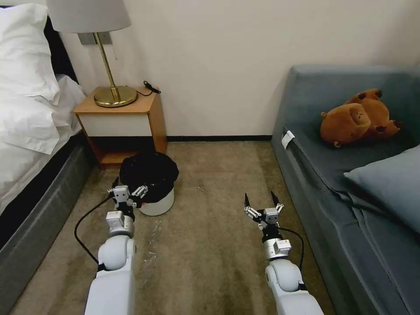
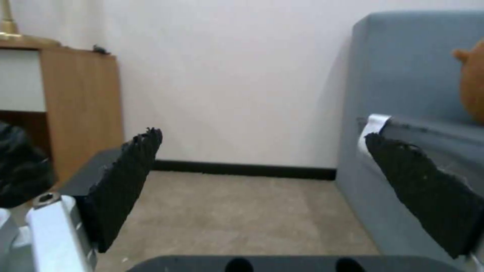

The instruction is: Pick up the trash bin, then pick up the garbage on the floor and place it into the trash bin.

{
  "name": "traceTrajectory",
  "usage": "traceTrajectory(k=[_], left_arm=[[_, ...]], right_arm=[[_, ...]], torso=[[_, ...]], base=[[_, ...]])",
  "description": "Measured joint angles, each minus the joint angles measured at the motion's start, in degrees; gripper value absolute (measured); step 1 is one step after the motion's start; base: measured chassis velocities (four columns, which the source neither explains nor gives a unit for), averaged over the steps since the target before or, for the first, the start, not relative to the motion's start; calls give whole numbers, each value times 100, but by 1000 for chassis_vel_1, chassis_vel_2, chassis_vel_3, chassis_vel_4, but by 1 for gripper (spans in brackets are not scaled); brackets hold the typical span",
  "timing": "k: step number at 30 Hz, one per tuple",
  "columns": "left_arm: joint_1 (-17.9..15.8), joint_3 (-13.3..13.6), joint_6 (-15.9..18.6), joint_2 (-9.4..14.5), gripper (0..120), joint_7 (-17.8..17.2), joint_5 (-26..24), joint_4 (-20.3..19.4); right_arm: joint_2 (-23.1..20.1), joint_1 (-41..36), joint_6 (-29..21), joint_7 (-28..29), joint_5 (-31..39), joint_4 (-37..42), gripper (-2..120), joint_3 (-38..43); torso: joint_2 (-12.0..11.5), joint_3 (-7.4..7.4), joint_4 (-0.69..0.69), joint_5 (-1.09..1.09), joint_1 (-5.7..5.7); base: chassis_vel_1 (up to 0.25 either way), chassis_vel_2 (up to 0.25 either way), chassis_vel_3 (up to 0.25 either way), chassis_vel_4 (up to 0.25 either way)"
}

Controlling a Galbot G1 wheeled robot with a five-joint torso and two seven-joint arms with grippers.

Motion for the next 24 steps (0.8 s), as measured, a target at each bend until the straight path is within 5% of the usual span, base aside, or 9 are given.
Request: traceTrajectory(k=[24], left_arm=[[379, 227, 44, 55, 97, 217, -162, -80]], right_arm=[[137, 363, -7, 23, -8, -159, 100, 283]], torso=[[0, 0, 0, 0, 0]], base=[[0, 0, 0, 0]])
